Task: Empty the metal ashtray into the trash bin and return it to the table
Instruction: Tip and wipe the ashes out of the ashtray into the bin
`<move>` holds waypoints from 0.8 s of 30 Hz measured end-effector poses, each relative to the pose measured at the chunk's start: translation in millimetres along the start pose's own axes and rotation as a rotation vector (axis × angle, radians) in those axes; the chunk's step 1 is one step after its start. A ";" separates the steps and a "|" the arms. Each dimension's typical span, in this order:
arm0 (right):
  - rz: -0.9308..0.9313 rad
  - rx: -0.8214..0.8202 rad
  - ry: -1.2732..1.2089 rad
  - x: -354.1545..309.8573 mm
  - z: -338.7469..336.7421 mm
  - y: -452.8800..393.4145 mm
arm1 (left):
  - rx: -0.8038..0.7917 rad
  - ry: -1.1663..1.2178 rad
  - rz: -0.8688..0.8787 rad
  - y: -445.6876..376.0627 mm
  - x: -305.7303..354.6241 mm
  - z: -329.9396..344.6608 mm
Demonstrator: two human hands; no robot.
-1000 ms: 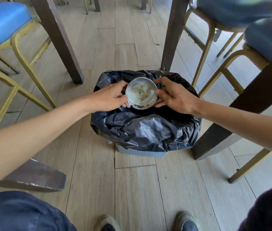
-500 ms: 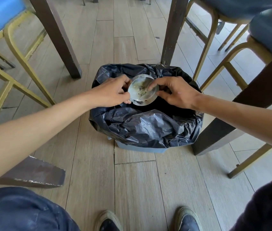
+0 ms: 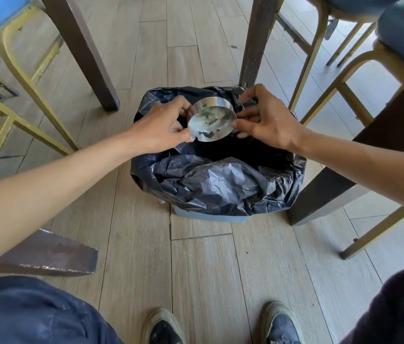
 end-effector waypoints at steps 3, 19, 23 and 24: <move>0.115 -0.153 -0.149 9.6 9.3 1.2 | -0.001 0.027 -0.001 -0.5 2.3 1.4; 0.238 -0.240 -0.247 5.9 22.0 -0.5 | 0.000 -0.004 0.132 -1.1 14.7 6.9; 0.241 -0.278 -0.184 2.6 28.6 0.1 | -0.009 0.001 0.154 -3.4 15.1 8.9; 0.244 -0.281 -0.156 2.9 30.3 0.2 | -0.012 -0.003 0.151 -3.9 13.7 9.8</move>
Point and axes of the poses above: each hand's wrist, its own y-axis away from the middle knuckle, its own z-axis out of the palm, x = y × z, the point moved 8 cm from there along -y, towards the middle knuckle, and after that the axes turned 5 degrees about -x, right-handed, at the moved point
